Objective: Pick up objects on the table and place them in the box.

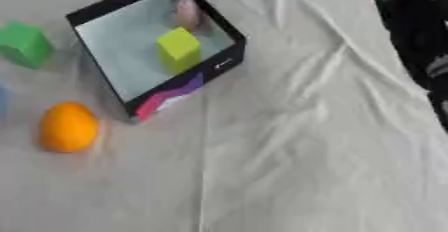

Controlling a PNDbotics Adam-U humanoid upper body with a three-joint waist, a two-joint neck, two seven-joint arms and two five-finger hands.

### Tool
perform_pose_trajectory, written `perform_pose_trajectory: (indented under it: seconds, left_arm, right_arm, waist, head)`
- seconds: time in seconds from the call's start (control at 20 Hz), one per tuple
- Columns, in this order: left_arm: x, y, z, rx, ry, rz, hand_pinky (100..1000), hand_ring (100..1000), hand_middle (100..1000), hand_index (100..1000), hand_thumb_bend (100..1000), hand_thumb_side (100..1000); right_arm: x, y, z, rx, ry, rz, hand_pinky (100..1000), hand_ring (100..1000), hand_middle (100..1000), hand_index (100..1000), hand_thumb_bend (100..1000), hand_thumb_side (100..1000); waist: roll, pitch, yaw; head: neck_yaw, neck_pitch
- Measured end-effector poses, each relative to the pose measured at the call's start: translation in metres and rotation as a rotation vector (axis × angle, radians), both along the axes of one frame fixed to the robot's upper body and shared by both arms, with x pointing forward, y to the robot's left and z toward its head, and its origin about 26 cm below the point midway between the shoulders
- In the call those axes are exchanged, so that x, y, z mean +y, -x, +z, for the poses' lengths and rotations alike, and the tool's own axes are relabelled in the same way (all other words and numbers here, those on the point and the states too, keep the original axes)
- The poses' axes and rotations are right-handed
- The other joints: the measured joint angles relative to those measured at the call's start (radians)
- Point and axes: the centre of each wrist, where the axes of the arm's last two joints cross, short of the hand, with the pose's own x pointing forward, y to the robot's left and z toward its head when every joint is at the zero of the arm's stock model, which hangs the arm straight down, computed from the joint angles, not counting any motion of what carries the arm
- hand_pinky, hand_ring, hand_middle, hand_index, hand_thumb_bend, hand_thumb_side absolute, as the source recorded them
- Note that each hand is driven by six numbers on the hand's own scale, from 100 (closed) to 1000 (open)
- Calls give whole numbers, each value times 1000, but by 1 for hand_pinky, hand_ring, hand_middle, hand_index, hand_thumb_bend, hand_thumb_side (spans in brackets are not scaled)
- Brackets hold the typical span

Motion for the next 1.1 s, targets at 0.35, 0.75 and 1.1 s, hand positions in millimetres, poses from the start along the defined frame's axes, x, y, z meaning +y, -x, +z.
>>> perform_pose_trajectory:
  seconds: [0.35, 0.75, 1.1]
  left_arm:
    - [5, 0, 2, -9, 30, 41, 856, 839, 810, 799, 182, 677]
    - [6, 0, 3, -12, 42, 59, 863, 844, 812, 797, 186, 674]
    - [5, 0, 3, -13, 42, 58, 865, 845, 813, 797, 187, 672]
  right_arm:
    - [69, 1, -22, 99, 143, 144, 712, 619, 596, 687, 425, 223]
    - [97, -2, -51, 169, 237, 147, 721, 642, 618, 711, 439, 235]
    - [104, -11, -74, 167, 243, 109, 784, 760, 740, 830, 438, 280]
  waist:
    - [0, 0, 2]
    - [0, 0, 7]
    - [0, 0, 9]
  head:
    - [-9, 9]
    - [-16, 13]
    - [-16, 13]
